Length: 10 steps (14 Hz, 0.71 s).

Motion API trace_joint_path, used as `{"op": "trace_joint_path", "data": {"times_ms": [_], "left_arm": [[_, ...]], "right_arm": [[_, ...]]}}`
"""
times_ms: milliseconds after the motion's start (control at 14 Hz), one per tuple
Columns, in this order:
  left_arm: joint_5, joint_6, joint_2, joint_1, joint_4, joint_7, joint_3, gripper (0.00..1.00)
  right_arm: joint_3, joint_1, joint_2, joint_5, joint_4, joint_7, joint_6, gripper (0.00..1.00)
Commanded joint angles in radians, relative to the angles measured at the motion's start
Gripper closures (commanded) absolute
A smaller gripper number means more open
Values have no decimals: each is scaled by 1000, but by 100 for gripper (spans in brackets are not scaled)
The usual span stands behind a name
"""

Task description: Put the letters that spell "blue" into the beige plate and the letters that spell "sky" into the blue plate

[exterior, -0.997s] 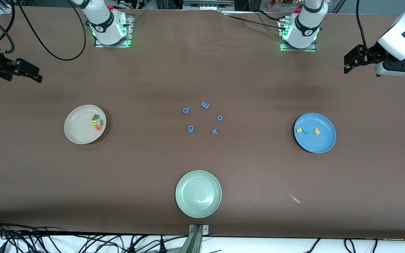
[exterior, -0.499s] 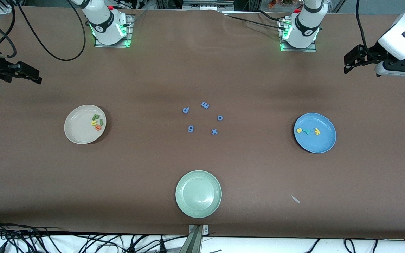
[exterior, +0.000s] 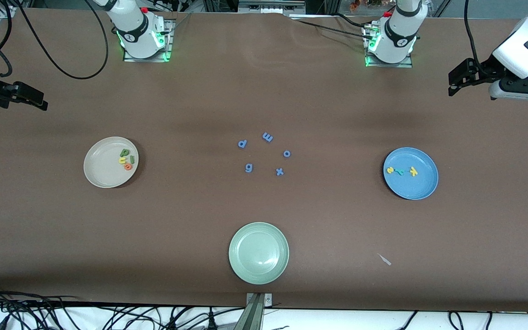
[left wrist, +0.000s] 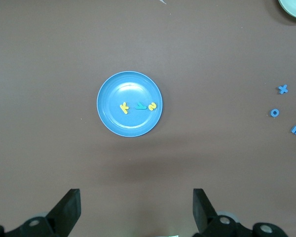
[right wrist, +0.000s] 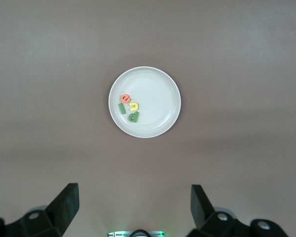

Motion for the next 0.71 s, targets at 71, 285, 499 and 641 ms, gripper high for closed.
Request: {"op": "trace_joint_path", "data": {"times_ms": [71, 285, 499, 641], "left_arm": [[24, -28, 14, -3, 33, -13, -3, 0], [24, -28, 14, -3, 33, -13, -3, 0], [24, -28, 14, -3, 33, -13, -3, 0], [24, -29, 14, -3, 33, -13, -3, 0]], "right_arm": [[15, -16, 7, -11, 4, -15, 12, 0], [13, -16, 9, -11, 4, -14, 19, 0], [13, -16, 10, -7, 2, -15, 39, 0], [13, -16, 10, -7, 2, -15, 39, 0]]}}
